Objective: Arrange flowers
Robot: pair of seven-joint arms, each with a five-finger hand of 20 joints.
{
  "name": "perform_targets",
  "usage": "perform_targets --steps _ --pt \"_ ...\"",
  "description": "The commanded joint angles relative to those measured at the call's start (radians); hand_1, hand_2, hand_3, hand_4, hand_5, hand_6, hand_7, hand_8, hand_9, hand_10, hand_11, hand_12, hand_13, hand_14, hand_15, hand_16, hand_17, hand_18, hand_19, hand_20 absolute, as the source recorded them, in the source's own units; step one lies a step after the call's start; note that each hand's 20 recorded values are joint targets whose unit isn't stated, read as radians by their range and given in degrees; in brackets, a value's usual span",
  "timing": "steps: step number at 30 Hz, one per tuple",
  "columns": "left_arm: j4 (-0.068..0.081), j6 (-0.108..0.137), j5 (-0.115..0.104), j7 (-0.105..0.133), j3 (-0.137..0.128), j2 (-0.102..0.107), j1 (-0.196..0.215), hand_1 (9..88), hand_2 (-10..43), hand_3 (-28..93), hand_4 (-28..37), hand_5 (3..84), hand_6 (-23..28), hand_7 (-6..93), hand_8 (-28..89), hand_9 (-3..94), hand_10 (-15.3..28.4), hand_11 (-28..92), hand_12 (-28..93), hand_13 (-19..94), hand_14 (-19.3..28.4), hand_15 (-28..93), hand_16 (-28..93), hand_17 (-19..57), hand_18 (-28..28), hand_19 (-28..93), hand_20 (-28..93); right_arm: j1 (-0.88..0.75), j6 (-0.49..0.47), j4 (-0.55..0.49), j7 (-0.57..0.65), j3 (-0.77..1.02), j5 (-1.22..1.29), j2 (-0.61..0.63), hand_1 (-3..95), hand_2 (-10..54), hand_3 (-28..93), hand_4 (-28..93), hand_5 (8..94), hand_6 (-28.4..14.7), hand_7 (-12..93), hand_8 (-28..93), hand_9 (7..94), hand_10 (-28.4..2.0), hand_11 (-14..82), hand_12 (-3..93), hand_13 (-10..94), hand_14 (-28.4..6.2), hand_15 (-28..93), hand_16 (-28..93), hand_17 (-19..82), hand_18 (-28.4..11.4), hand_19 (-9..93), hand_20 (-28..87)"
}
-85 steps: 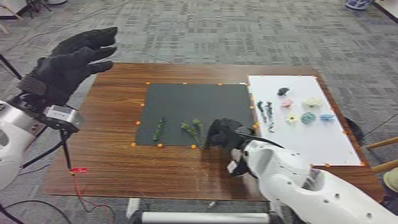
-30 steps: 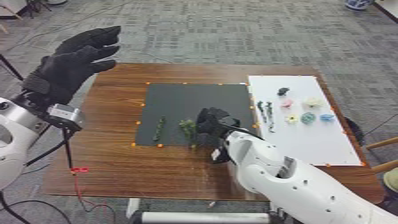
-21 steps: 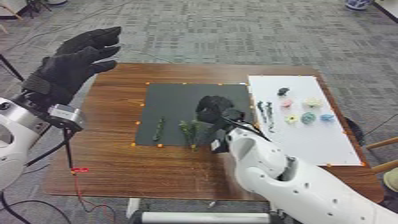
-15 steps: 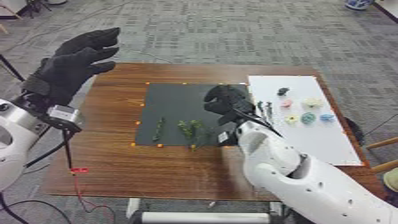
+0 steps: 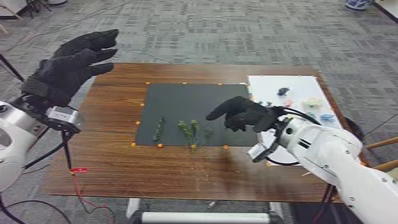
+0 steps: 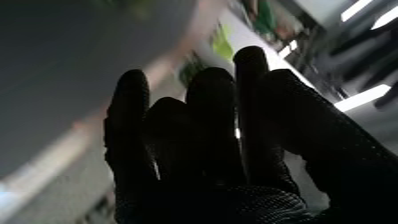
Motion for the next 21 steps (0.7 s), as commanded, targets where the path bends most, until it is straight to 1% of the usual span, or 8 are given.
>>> perform_targets --steps 1,2,7,8,11,15,21 --pt "-0.004 0.009 -0.005 0.002 -0.002 -0.003 -0.005 25.2 -9.2 63 -28.3 19.1 1.4 19.8 -9 11.5 7.7 20 19 3 10.6 37 -6 -12.4 19.1 33 11 0.044 -0.172 0.015 0.018 -0.132 -0.183 0.004 29.2 4.9 93 -7 52.9 1.6 17 -12 71.8 -12.5 46.8 70.1 66 -14.2 83 45 26 -21.0 73 44" --pt "-0.003 0.006 -0.005 -0.002 0.001 -0.003 -0.010 25.2 -9.2 63 -28.3 19.1 1.4 19.8 -9 11.5 7.7 20 19 3 10.6 37 -6 -12.4 19.1 33 11 0.051 -0.173 0.019 0.023 -0.143 -0.196 0.004 28.9 5.0 93 -7 52.6 1.6 17 -12 71.9 -12.6 47.6 69.4 66 -14.2 83 45 26 -21.0 73 44" --pt "-0.007 0.010 -0.005 0.001 -0.005 -0.005 -0.002 25.3 -9.3 63 -28.3 19.1 1.4 19.8 -9 11.5 7.7 20 19 3 10.5 37 -6 -12.4 19.1 33 11 0.078 -0.188 0.035 0.032 -0.190 -0.246 0.007 26.9 6.9 93 -5 50.1 1.2 16 -12 72.1 -12.8 51.1 66.7 67 -14.6 85 44 27 -21.3 74 44" --pt "-0.007 0.007 -0.005 0.001 -0.006 -0.005 -0.001 25.3 -9.2 63 -28.3 19.1 1.4 19.8 -9 11.5 7.7 20 19 3 10.5 37 -6 -12.3 19.1 33 11 0.080 -0.182 0.038 0.033 -0.196 -0.250 0.009 26.4 7.3 93 -5 49.4 1.1 16 -12 72.0 -12.9 51.5 66.2 67 -14.5 85 44 27 -21.4 74 44" --pt "-0.005 0.006 -0.005 0.000 -0.001 -0.006 -0.005 25.1 -9.2 63 -28.3 19.1 1.4 19.8 -9 11.5 7.7 20 19 3 10.6 37 -6 -12.4 19.1 33 11 0.087 -0.183 0.046 0.042 -0.203 -0.263 0.005 25.4 8.1 93 -4 47.4 1.0 16 -12 71.6 -13.0 53.6 62.9 67 -14.5 85 43 27 -21.4 74 44" --pt "-0.006 0.006 -0.004 0.000 -0.002 -0.007 -0.004 25.1 -9.2 63 -28.3 19.1 1.4 19.8 -9 11.5 7.7 20 19 3 10.6 37 -6 -12.4 19.1 33 11 0.106 -0.187 0.060 0.049 -0.217 -0.281 -0.004 24.7 8.7 93 -4 45.8 0.6 15 -12 71.8 -13.2 55.8 60.2 67 -14.7 86 43 27 -21.4 74 44" --pt "-0.005 0.005 -0.004 0.001 0.000 -0.007 -0.006 25.2 -9.1 63 -28.3 19.1 1.4 19.7 -9 11.5 7.6 20 19 3 10.5 37 -6 -12.4 19.1 33 11 0.117 -0.164 0.061 0.061 -0.235 -0.302 -0.013 24.2 9.0 93 -3 44.5 0.6 15 -12 71.4 -13.3 57.4 58.5 68 -14.7 86 42 27 -21.5 74 44"
